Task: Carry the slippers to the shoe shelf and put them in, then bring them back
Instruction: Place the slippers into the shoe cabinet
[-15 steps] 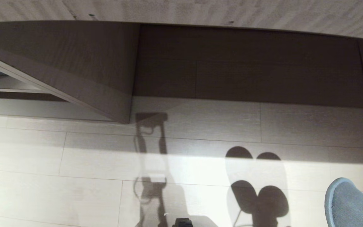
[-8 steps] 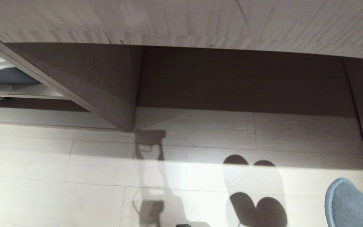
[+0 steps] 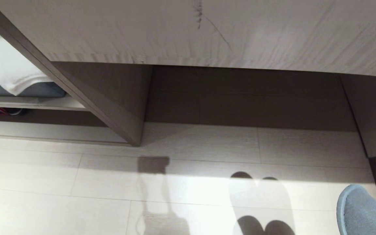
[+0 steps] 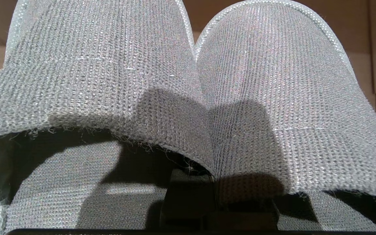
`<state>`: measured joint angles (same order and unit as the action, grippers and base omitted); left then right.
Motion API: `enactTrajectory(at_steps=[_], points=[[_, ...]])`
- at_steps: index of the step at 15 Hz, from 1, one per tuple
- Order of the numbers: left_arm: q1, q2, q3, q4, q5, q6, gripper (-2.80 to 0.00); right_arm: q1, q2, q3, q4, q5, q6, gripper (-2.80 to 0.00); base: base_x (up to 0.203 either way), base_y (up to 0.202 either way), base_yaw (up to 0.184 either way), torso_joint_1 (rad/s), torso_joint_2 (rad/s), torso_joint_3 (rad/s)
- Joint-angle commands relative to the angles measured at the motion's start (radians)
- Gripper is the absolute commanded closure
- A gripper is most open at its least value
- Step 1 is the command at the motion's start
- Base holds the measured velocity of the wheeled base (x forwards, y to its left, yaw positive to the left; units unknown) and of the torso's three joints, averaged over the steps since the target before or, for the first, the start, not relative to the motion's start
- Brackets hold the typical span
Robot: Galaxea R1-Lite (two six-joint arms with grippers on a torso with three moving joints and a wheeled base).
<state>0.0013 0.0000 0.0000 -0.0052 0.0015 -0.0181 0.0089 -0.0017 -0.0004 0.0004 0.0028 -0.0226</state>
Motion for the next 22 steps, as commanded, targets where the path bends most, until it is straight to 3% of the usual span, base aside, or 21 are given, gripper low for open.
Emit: enactTrajectory(at_steps=[1,22], points=[[0.000,0.002,0.000,-0.001,0.000,0.000,0.00,0.000,0.002,0.002,0.000,0.000,0.000,0.00,0.000,0.000,0.000,0.012,0.01,0.198],[0.000,0.002,0.000,-0.001,0.000,0.000,0.00,0.000,0.002,0.002,0.000,0.000,0.000,0.00,0.000,0.000,0.000,0.001,0.00,0.202]])
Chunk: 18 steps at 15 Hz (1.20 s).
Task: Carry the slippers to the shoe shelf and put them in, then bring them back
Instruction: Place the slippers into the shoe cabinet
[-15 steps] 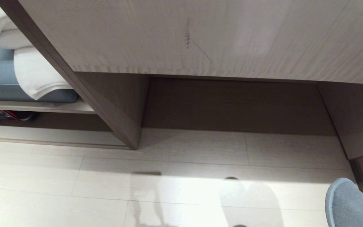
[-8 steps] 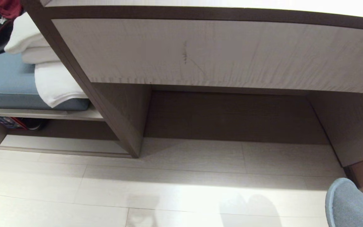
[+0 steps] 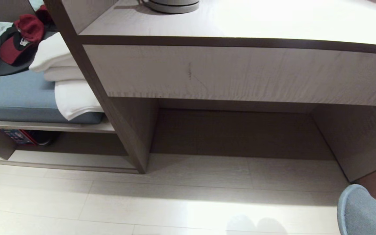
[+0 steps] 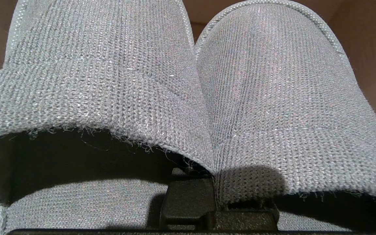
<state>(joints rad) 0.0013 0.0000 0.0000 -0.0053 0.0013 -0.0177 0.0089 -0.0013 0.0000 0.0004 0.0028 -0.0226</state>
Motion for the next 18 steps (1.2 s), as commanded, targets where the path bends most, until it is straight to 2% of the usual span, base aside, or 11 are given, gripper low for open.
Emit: enactTrajectory(at_steps=[1,18], points=[[0.000,0.002,0.000,-0.001,0.000,-0.001,0.00,0.000,0.001,0.002,0.000,0.000,0.000,0.00,0.000,0.000,0.000,-0.002,0.00,0.202],[0.000,0.002,0.000,-0.001,0.000,-0.001,0.00,0.000,0.001,0.002,0.000,0.000,0.000,0.00,0.000,0.000,0.000,0.003,0.00,0.202]])
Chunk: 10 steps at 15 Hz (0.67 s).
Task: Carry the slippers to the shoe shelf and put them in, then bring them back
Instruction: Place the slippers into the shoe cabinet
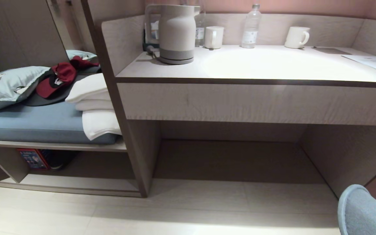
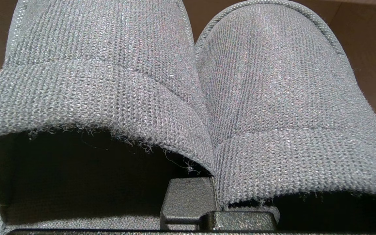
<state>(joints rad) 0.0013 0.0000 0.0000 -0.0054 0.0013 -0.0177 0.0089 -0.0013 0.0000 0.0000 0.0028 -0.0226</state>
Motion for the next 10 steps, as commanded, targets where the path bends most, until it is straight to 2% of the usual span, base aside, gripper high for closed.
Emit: enactTrajectory(at_steps=[1,7,10], points=[[0.000,0.000,0.000,-0.001,0.000,-0.001,0.00,0.000,0.001,0.002,0.000,0.000,0.000,0.00,0.000,0.000,0.000,0.006,0.00,0.207],[0.000,0.000,0.000,-0.001,0.000,0.002,0.00,0.000,0.001,0.002,0.000,0.000,0.000,0.00,0.000,0.000,0.000,0.002,0.00,0.203],[0.000,0.000,0.000,-0.001,0.000,0.004,0.00,0.000,0.001,0.002,0.000,0.000,0.000,0.00,0.000,0.000,0.000,0.004,0.00,0.072]])
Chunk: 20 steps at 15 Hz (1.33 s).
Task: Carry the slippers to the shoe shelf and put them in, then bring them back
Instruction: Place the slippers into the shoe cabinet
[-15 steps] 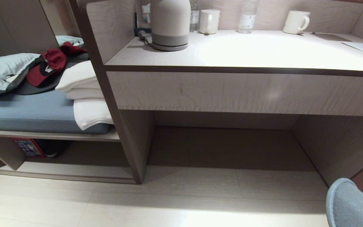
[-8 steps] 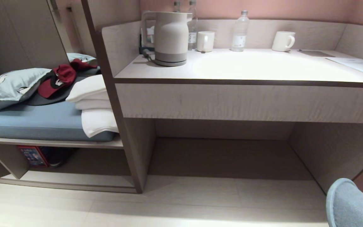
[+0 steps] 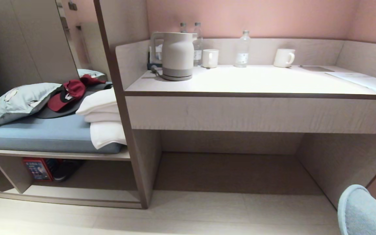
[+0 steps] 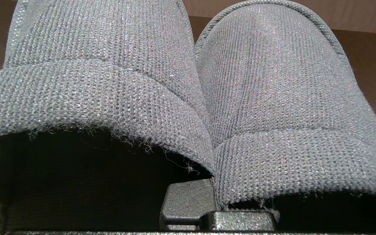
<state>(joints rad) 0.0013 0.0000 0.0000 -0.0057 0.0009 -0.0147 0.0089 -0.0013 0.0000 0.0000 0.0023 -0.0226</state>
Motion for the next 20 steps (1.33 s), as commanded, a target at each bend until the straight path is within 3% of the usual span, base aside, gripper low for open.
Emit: enactTrajectory(at_steps=[1,7,20], points=[[0.000,0.000,0.000,0.000,0.001,0.005,0.00,0.000,0.001,0.002,0.000,0.001,0.000,0.00,0.000,0.000,0.000,0.007,0.00,0.025],[0.000,0.000,0.000,0.000,0.001,-0.002,0.00,0.000,0.001,0.002,0.000,0.001,0.000,0.00,0.000,0.017,0.000,0.000,0.00,0.000],[0.000,0.000,0.000,0.000,0.001,-0.002,0.00,0.000,0.001,0.002,0.000,0.001,0.000,0.00,0.000,0.194,-0.002,0.004,0.00,0.003]])
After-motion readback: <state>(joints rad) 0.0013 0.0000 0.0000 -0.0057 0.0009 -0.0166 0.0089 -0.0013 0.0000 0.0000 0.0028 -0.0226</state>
